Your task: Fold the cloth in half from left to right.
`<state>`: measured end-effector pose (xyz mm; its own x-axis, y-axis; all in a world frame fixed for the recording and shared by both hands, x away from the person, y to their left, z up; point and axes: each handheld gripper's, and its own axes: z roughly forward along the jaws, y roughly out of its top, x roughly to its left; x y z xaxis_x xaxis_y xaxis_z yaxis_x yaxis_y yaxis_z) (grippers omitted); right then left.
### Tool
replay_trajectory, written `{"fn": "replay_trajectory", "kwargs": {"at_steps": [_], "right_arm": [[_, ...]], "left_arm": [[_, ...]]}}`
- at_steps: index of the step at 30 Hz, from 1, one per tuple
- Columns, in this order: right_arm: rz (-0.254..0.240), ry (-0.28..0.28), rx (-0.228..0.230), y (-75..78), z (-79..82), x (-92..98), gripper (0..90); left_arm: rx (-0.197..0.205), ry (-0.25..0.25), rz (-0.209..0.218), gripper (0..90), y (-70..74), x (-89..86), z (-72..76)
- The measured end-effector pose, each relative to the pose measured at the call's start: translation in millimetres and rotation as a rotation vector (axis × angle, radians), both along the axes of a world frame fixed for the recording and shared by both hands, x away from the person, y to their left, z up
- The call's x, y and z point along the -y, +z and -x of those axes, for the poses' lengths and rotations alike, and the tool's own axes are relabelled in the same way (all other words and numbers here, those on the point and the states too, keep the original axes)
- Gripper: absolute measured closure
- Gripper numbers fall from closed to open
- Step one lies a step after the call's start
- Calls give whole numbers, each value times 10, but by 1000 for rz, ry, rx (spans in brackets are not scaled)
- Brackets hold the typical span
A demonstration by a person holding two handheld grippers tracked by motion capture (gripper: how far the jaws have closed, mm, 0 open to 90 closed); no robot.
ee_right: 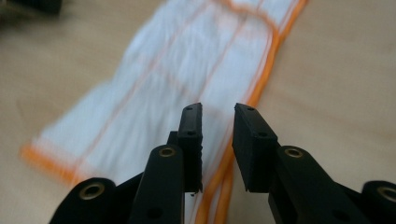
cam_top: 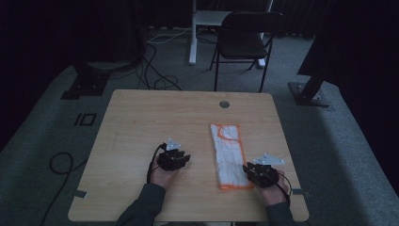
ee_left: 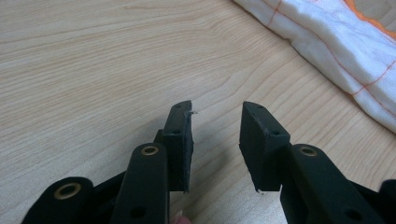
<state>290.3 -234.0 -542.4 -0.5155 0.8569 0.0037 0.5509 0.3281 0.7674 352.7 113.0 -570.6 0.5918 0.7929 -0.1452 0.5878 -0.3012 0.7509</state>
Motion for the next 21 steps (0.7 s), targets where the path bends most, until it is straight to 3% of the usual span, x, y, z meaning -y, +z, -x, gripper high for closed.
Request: {"fn": "replay_trajectory", "kwargs": {"at_steps": [2,10,21], "right_arm": [[-14,15,23,37,-115,-34,712],[5,45,85,79,-577,-182,644],[60,85,107,90,-1025,-362,599]], "left_arm": [[2,-2,-1,652,3,1,3],[6,4,-2,651,15,-24,4],[3,-1,-5,651,5,-6,5]]}}
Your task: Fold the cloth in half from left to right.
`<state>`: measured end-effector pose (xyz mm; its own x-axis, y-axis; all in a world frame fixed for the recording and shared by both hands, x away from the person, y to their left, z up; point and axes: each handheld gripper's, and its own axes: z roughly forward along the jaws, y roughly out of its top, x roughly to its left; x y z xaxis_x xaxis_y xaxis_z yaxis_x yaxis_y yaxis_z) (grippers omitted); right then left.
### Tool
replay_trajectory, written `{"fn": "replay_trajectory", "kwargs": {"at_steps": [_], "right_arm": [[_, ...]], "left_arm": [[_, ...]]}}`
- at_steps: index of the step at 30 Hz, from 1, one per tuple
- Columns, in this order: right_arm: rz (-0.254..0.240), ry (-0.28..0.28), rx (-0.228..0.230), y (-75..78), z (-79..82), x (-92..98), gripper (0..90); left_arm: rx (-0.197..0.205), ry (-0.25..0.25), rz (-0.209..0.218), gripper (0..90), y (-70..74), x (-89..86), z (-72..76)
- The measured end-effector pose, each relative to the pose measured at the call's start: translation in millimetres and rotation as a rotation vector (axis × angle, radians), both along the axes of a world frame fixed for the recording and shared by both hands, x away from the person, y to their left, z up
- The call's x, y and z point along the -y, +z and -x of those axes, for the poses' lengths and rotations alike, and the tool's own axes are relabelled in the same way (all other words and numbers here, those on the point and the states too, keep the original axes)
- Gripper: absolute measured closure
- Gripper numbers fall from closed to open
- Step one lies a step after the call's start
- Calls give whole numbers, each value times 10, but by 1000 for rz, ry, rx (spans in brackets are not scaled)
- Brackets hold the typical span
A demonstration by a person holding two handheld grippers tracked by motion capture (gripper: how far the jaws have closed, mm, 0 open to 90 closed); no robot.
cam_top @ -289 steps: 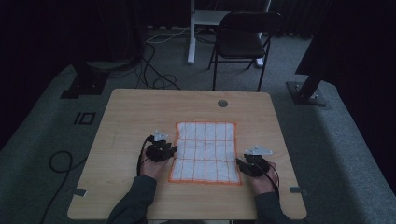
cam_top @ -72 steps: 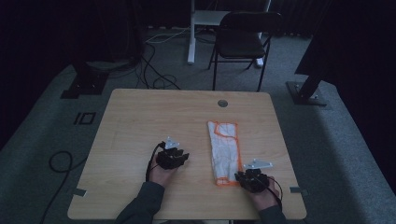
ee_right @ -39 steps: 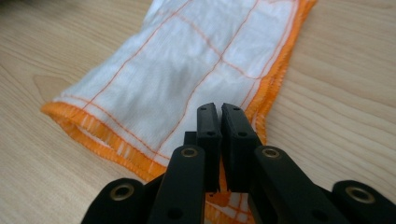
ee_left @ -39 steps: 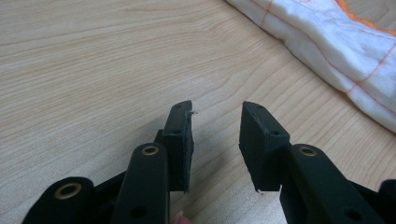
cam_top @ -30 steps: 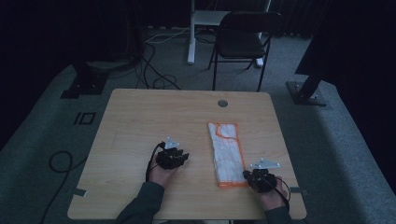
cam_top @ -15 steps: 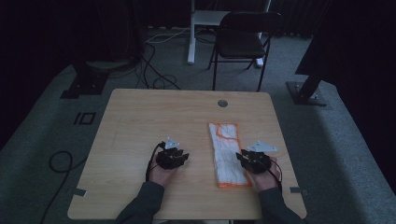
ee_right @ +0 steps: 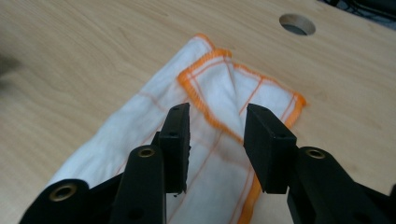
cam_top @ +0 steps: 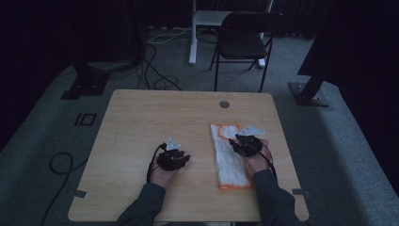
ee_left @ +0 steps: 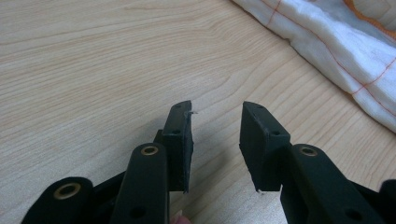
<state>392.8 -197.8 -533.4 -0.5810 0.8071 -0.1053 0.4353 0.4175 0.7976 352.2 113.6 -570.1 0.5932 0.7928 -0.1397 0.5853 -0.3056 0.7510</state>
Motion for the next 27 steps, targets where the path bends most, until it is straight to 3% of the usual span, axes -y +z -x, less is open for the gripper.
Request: {"fn": "replay_trajectory", "kwargs": {"at_steps": [6,8,12,14,17,19,22,27], "right_arm": [[24,15,-5,-16,-126,-90,540],[61,13,1,-51,-246,-198,432],[99,12,9,-75,-321,-269,407],[143,7,14,-97,-384,-314,461],[155,8,-2,-114,-428,-328,535],[170,-3,-11,-123,-481,-317,742],[175,-31,-23,-107,-509,-275,885],[141,-72,-25,-71,-571,-121,900]], "left_arm": [[1,-1,1,651,2,3,3],[2,1,3,651,1,4,4],[0,2,6,651,4,2,3],[2,0,5,651,9,-2,2],[1,2,8,651,12,-4,2],[2,1,8,651,14,-8,2],[1,2,8,651,9,-7,1],[-1,0,5,651,3,0,1]]}}
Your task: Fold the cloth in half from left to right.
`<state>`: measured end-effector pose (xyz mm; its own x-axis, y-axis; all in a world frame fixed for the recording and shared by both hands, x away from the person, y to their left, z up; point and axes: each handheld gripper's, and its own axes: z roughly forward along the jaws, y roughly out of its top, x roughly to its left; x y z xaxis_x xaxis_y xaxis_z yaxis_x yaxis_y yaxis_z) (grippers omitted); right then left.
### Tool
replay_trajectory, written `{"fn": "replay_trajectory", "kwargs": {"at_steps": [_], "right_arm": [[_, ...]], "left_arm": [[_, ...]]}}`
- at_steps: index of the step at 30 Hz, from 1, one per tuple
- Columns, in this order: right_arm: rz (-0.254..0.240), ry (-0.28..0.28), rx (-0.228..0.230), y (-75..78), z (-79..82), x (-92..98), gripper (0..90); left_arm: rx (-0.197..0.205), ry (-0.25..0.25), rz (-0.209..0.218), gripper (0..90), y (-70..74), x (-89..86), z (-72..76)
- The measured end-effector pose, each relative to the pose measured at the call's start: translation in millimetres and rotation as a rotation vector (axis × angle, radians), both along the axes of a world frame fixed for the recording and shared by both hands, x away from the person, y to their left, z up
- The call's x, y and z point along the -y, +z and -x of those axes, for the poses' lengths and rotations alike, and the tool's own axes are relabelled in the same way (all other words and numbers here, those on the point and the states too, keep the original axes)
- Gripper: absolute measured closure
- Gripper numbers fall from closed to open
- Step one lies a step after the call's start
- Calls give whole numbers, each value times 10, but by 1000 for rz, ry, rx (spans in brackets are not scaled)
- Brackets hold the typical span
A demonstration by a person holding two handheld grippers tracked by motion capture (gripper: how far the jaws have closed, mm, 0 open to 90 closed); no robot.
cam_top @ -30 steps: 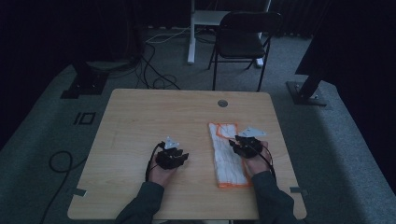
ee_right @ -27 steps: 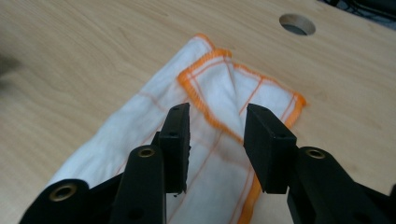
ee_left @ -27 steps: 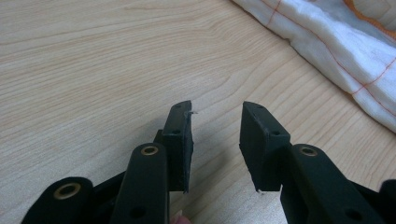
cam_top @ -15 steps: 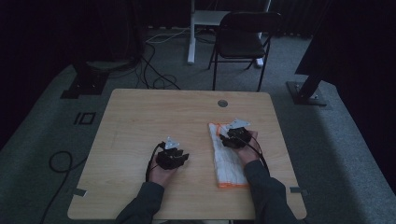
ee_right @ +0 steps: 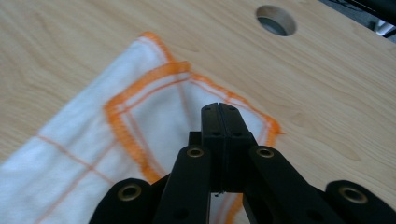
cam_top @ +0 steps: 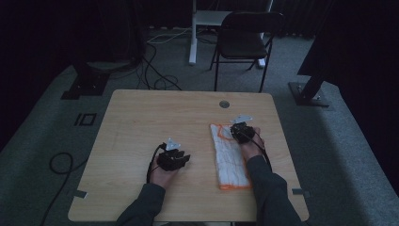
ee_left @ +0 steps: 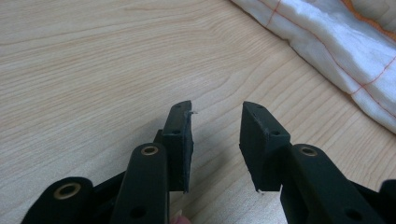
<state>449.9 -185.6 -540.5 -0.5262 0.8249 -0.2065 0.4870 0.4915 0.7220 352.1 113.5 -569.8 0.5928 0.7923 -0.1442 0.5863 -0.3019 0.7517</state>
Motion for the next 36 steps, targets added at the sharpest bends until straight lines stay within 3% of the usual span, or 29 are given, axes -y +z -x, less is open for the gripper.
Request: {"fn": "replay_trajectory", "kwargs": {"at_steps": [1,4,8,10,12,15,18,23,25,28,31,36], "right_arm": [[-14,-9,-4,5,-8,24,899],[-81,47,-14,36,21,33,693],[-83,144,14,41,99,-127,460],[-27,149,24,8,93,-216,424],[-6,135,5,-35,45,-260,465],[22,128,-22,-66,-10,-269,735],[27,101,-22,-46,-43,-235,850],[13,33,-25,14,-151,-109,852],[17,13,-22,41,-192,-61,804],[-37,-43,-16,97,-237,55,758],[-56,-101,-15,136,-258,179,715],[-77,-126,-9,188,-244,314,690]], "left_arm": [[1,0,0,651,0,0,0],[-1,1,2,651,-6,1,-4],[-3,-1,0,651,-12,11,-1],[-1,-2,1,651,-9,13,1],[0,-1,3,651,1,8,5],[3,1,6,651,12,-10,0],[3,6,6,652,10,-22,-3],[0,1,7,651,-3,0,2],[0,1,6,651,-3,3,3],[0,2,10,651,-3,-1,3],[0,3,8,651,-4,-6,1],[-1,0,4,651,-10,8,0]]}}
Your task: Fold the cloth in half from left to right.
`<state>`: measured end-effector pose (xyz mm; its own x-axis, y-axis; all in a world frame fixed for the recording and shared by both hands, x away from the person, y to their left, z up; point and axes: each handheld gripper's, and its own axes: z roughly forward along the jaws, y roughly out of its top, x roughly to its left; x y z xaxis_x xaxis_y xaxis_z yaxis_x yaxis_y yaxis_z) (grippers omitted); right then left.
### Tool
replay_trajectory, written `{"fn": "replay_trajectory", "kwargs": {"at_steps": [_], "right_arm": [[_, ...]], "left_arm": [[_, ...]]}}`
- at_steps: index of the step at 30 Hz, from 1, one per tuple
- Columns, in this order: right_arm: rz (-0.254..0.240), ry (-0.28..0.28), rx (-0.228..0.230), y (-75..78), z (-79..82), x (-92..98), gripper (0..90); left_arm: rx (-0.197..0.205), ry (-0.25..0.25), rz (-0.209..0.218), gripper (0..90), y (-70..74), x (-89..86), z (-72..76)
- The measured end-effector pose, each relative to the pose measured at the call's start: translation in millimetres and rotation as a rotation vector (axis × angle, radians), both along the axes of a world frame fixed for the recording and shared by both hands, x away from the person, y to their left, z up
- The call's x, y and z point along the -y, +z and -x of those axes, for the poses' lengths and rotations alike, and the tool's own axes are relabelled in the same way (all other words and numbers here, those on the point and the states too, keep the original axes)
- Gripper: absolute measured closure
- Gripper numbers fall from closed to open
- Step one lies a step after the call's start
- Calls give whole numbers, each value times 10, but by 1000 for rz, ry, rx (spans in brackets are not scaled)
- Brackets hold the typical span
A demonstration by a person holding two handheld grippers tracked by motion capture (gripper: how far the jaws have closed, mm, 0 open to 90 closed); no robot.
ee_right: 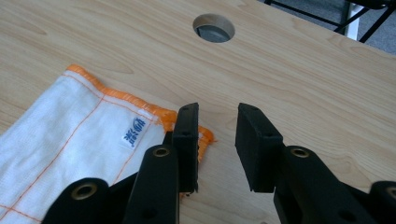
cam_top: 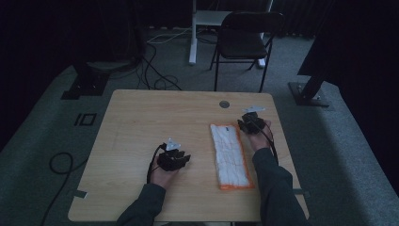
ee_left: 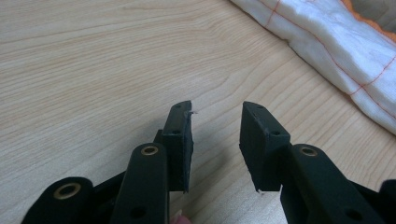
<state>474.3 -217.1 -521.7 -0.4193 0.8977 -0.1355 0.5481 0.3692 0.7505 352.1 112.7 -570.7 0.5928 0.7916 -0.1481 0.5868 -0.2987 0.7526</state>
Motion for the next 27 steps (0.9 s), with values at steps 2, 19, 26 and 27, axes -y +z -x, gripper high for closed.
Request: {"fn": "replay_trajectory", "kwargs": {"at_steps": [2,19,26,27], "right_arm": [[-5,7,-3,4,11,11,682],[15,115,-64,-226,-50,-241,761],[34,-18,-119,-327,-177,-85,758],[43,-33,-118,-326,-178,-64,753]], "left_arm": [[0,-1,1,651,-2,9,0],[3,-5,0,651,8,21,12],[5,-5,-1,652,18,19,12],[6,-7,-1,651,20,20,14]]}}
